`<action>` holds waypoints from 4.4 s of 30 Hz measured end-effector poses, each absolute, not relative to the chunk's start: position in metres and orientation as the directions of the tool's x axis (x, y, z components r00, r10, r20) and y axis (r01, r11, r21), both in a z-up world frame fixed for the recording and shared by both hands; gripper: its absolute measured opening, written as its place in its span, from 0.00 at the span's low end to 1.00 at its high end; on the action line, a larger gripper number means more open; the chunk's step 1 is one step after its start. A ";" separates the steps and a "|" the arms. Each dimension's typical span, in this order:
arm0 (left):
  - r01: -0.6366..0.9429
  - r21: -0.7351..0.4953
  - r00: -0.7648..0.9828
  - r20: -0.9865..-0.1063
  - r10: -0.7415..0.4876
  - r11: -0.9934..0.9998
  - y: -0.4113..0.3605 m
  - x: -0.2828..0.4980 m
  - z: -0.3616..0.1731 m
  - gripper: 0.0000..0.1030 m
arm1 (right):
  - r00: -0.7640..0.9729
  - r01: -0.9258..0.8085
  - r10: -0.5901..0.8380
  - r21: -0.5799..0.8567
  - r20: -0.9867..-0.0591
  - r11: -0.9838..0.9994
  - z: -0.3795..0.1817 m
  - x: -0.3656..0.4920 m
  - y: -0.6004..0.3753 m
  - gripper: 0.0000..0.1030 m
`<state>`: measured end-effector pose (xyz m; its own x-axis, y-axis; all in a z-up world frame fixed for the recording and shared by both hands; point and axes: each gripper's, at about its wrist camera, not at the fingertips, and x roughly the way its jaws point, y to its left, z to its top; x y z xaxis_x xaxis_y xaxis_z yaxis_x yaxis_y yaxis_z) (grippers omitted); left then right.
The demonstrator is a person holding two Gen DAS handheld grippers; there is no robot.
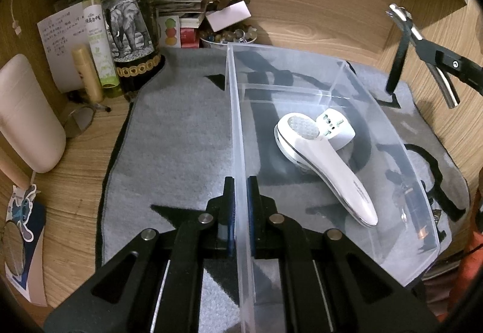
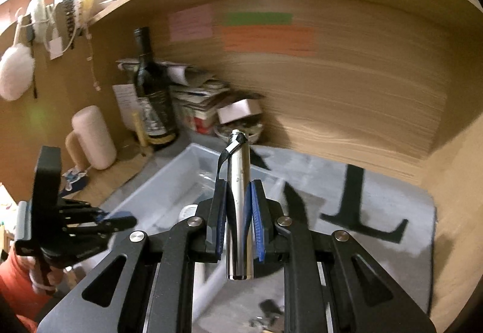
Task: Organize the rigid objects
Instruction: 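Carry the silver cylinder into the box and release it beside the device, then grasp the small black object beside the keys with the right gripper, then carry the small black object into the clear box and open the right gripper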
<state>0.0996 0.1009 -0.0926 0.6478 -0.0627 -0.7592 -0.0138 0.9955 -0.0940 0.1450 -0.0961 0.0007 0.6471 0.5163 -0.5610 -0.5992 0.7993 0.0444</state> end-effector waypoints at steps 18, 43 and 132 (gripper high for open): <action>-0.010 -0.099 0.663 -0.745 -0.068 0.995 0.101 0.097 -0.094 0.05 | 0.473 -0.695 0.521 0.062 -0.710 0.716 -0.055 0.138 -0.029 0.14; -0.016 -0.107 0.661 -0.747 -0.070 0.994 0.102 0.097 -0.095 0.05 | 0.427 -0.725 0.475 0.023 -0.770 0.689 -0.067 0.141 -0.018 0.18; -0.043 -0.089 0.640 -0.767 -0.041 0.995 0.097 0.097 -0.099 0.05 | 0.645 -0.536 0.483 0.100 -0.592 0.838 -0.018 0.112 -0.144 0.16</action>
